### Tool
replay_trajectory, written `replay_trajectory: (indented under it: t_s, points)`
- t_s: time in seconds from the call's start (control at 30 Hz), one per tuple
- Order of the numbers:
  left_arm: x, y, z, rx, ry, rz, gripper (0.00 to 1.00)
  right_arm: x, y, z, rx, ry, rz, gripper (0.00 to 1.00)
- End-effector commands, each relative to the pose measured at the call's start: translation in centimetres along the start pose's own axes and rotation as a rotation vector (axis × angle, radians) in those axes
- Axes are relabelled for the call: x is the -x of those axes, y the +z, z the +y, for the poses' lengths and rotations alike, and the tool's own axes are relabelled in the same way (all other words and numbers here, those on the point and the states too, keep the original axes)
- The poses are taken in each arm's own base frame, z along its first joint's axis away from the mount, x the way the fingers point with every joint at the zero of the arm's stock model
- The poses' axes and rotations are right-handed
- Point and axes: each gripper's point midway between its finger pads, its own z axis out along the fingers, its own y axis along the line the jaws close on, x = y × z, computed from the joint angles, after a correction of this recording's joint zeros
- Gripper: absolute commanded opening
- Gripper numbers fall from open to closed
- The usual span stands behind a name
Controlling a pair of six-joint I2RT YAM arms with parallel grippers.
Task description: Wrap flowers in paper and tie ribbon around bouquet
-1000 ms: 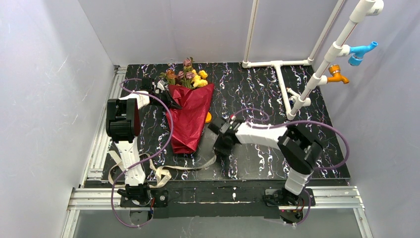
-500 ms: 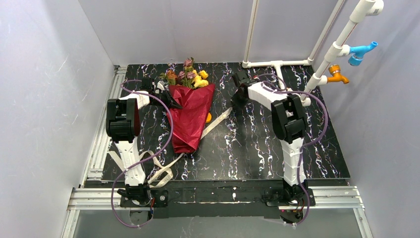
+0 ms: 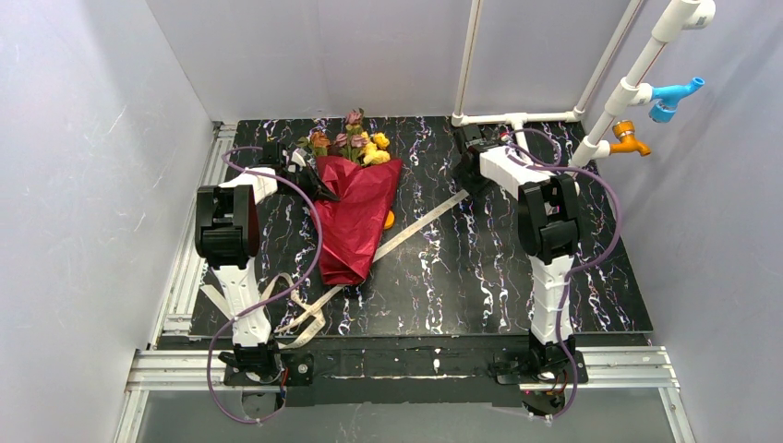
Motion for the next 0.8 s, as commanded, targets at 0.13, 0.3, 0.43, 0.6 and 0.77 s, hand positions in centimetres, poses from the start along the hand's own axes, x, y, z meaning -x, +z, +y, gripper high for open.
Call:
replay_trajectory:
  t_s: [0.13,0.3,0.43,0.6,0.77]
  points:
    - [-0.3,-2.2,-2.3,-0.022,0.049,-0.014,0.0,-2.4,-4.1,0.6,0.105,-0.34,0.034,0.95]
    - [0.4,-2.9,-1.0,0.011,0.043,-0.062,0.0,-6.0,-8.5,3.8,0.378,-0.572,0.093,0.93]
    - [0.8,-3.2,0.1,0.018,0.011,-0.093,0.0,-10.4,-11.3,5.0,0.556,-0.715,0.174,0.9]
    - [1.1,-3.4,1.3,0.034,-0.011,-0.116,0.0,-15.7,-13.0,5.7,0.707,-0.771,0.327,0.83]
    - [0.9,-3.3,2.0,0.032,-0.025,-0.112,0.0,-19.9,-13.6,7.1,0.742,-0.861,0.387,0.8]
